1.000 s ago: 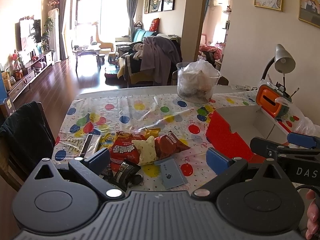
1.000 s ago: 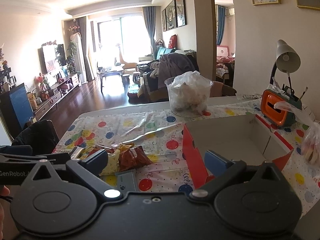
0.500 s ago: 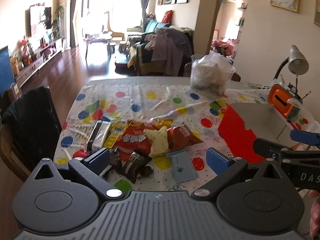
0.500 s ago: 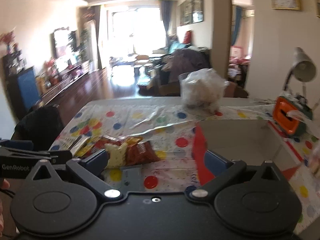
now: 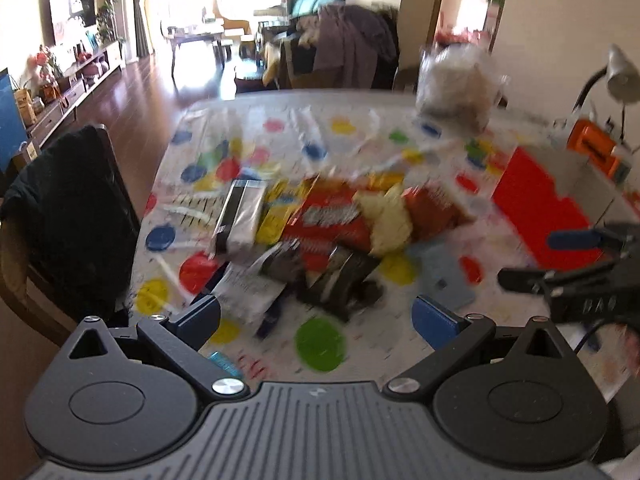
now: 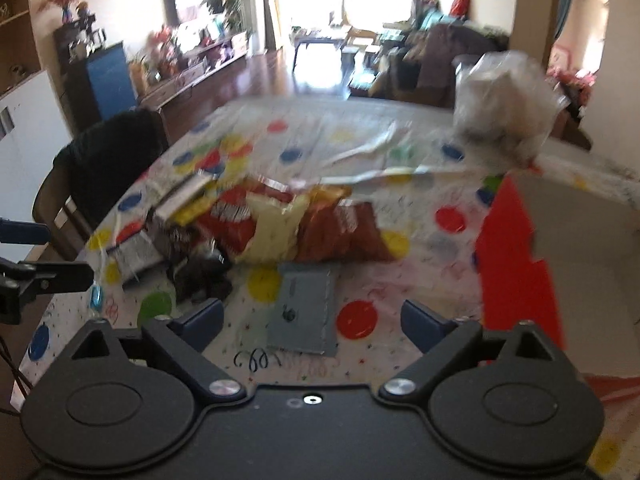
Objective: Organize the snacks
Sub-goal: 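Grasp the teal candy with the left tool while the right tool grasps the blue-grey packet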
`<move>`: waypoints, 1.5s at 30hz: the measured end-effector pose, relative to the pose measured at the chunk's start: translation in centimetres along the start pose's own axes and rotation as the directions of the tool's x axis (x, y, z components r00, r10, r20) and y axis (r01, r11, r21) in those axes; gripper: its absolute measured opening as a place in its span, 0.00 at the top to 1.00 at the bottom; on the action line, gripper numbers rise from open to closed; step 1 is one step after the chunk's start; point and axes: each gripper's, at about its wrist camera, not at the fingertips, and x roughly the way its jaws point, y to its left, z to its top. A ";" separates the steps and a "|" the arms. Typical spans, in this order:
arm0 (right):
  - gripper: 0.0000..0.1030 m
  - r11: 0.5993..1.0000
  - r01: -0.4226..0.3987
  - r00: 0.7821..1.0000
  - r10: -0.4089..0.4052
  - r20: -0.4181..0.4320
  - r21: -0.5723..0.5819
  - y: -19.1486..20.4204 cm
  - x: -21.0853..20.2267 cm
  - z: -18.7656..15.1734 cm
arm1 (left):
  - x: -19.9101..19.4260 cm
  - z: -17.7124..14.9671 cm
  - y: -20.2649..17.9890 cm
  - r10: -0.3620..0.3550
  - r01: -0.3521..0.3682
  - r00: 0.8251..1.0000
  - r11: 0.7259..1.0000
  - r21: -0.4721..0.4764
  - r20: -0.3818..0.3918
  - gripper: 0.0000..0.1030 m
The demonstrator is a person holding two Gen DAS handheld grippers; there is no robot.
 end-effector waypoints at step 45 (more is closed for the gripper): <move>0.70 0.989 0.048 0.994 -0.061 -0.088 -0.140 1.4 9.1 0.5 | 6.1 -4.2 6.1 0.168 -0.235 0.965 0.891 -0.388 -0.200 0.88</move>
